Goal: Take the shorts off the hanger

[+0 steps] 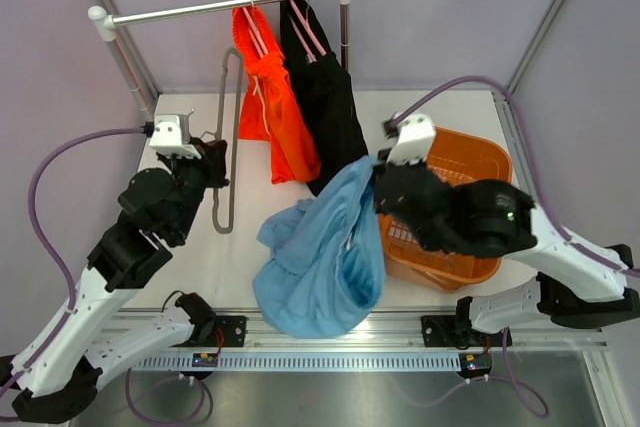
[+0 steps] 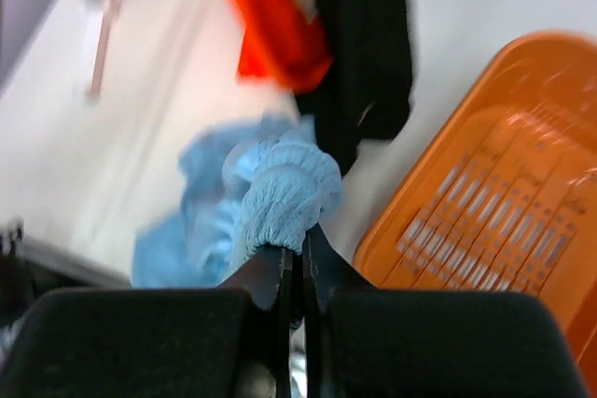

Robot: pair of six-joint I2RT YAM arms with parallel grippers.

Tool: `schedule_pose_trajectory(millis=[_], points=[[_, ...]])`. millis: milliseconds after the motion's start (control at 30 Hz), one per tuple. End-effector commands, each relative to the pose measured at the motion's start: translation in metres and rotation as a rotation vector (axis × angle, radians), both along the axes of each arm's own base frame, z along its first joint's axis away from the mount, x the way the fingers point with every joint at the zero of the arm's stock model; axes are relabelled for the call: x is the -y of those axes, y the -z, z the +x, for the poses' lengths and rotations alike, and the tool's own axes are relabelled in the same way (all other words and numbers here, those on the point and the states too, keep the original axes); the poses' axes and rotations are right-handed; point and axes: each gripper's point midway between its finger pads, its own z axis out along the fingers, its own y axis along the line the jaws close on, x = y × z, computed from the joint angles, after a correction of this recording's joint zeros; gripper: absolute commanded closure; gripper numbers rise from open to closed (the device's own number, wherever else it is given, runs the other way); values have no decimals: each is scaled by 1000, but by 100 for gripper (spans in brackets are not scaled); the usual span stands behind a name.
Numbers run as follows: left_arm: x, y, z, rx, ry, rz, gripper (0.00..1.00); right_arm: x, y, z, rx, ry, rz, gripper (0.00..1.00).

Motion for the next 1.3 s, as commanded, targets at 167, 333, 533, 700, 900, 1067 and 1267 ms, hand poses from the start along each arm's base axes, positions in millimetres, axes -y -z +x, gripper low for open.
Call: schedule_pose_trajectory(millis=[167, 333, 533, 700, 900, 1067, 1267], points=[[4, 65, -20, -159, 88, 72, 100, 110, -180, 48, 410, 285, 184, 100], [2, 77, -25, -175, 99, 99, 100, 172, -254, 42, 595, 432, 280, 100], [8, 89, -25, -196, 130, 117, 100, 226, -314, 28, 763, 526, 357, 100], [10, 90, -25, -194, 141, 116, 100, 235, -330, 26, 838, 574, 316, 100], [12, 94, -25, -201, 150, 120, 100, 239, -336, 24, 864, 572, 327, 100], [12, 93, -26, -195, 153, 113, 100, 210, -319, 34, 834, 536, 280, 100], [10, 96, -25, -198, 143, 124, 100, 168, -289, 56, 777, 488, 216, 100]])
